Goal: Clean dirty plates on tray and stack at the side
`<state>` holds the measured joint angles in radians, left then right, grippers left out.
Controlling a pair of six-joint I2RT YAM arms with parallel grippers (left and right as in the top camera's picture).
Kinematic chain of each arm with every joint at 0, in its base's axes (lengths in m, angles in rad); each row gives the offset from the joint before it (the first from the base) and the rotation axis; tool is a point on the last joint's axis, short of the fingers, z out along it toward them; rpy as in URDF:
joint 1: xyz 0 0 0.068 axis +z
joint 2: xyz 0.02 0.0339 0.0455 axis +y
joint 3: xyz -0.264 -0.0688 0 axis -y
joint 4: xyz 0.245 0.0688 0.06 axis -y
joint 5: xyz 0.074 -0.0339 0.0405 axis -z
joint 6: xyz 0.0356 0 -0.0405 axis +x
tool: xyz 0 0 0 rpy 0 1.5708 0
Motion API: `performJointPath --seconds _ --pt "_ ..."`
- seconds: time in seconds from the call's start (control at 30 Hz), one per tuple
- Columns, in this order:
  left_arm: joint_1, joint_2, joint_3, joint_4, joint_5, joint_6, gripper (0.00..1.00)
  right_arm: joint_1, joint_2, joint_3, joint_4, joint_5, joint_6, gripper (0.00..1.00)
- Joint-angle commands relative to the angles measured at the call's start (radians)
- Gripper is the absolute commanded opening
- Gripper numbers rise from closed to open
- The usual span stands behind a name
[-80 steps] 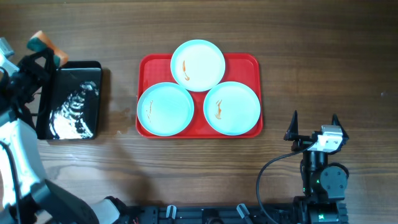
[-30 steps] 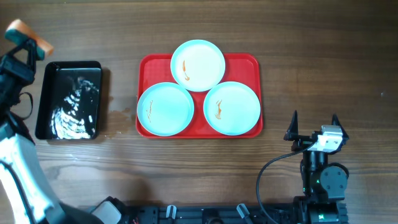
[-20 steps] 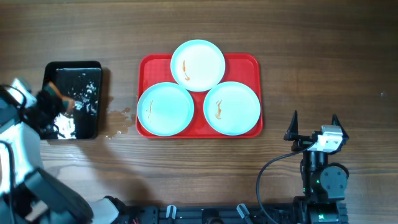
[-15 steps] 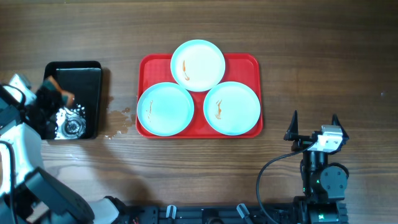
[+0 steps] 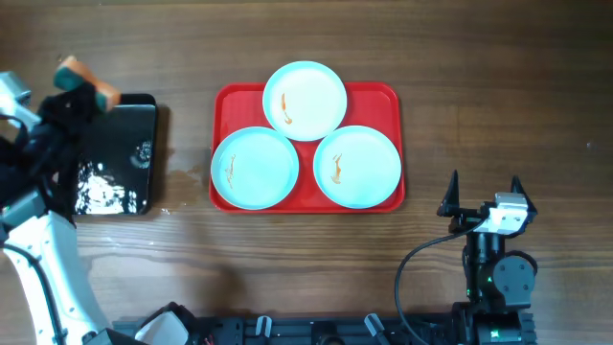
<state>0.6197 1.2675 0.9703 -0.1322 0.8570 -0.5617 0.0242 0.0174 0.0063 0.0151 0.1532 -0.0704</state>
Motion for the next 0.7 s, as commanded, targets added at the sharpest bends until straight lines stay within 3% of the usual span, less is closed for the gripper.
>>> performJointPath --seconds 0.0,0.07,0.17,0.23,0.37,0.43,0.53,0.67 --pt "-0.045 -0.009 0.01 -0.082 -0.15 -0.026 0.04 -0.006 -0.01 -0.001 0.004 -0.015 -0.008 1.0" --pt "-0.052 -0.009 0.01 -0.173 -0.32 -0.011 0.04 -0.006 -0.01 -0.001 0.004 -0.015 -0.008 1.0" --pt "-0.059 -0.009 0.01 -0.254 -0.366 0.125 0.04 -0.006 -0.01 -0.001 0.004 -0.015 -0.008 1.0" --pt "-0.063 -0.011 0.01 -0.275 -0.455 0.136 0.04 -0.006 -0.01 -0.001 0.004 -0.015 -0.008 1.0" --pt "-0.063 -0.011 0.01 -0.343 -0.799 0.146 0.04 -0.006 -0.01 -0.001 0.004 -0.015 -0.008 1.0" --pt "-0.064 -0.004 0.01 -0.356 -0.962 0.261 0.04 -0.006 -0.01 -0.001 0.004 -0.015 -0.008 1.0" --pt "-0.064 0.03 0.01 -0.364 -0.996 0.349 0.04 -0.006 -0.01 -0.001 0.004 -0.015 -0.008 1.0" --pt "-0.066 0.052 0.011 -0.329 -0.842 0.368 0.04 -0.006 -0.01 -0.001 0.004 -0.015 -0.008 1.0"
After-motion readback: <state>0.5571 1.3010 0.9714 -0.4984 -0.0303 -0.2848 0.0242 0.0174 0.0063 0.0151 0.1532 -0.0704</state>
